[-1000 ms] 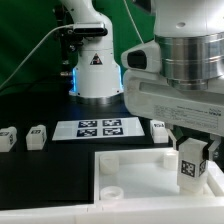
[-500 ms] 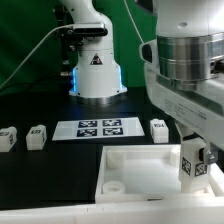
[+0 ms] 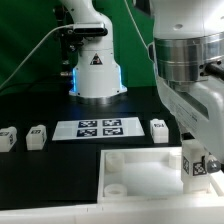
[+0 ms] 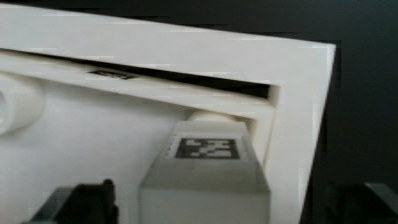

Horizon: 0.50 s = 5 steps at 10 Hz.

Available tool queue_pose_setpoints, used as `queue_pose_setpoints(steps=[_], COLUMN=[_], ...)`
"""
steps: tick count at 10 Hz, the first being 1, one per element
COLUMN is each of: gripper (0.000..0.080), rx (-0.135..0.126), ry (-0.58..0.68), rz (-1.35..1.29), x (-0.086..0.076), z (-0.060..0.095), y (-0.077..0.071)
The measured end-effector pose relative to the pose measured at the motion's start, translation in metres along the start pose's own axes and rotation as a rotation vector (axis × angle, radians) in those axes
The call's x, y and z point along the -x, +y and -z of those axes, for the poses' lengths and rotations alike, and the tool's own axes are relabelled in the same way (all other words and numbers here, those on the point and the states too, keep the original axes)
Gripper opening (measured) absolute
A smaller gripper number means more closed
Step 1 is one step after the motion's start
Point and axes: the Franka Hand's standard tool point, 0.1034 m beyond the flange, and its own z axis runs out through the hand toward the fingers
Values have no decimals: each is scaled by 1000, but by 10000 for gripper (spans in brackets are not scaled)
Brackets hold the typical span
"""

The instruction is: Assemble one leg

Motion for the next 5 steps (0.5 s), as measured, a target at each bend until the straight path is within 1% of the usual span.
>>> queue_pose_setpoints(steps=[1, 3, 4, 5], gripper=[634, 645, 649, 649], rx=[1, 13, 9, -3], ry=[0, 30, 63, 93], rz=[44, 248, 388, 561], x=[0, 2, 6, 12], z=[0, -2, -3, -3], y=[0, 2, 1, 0])
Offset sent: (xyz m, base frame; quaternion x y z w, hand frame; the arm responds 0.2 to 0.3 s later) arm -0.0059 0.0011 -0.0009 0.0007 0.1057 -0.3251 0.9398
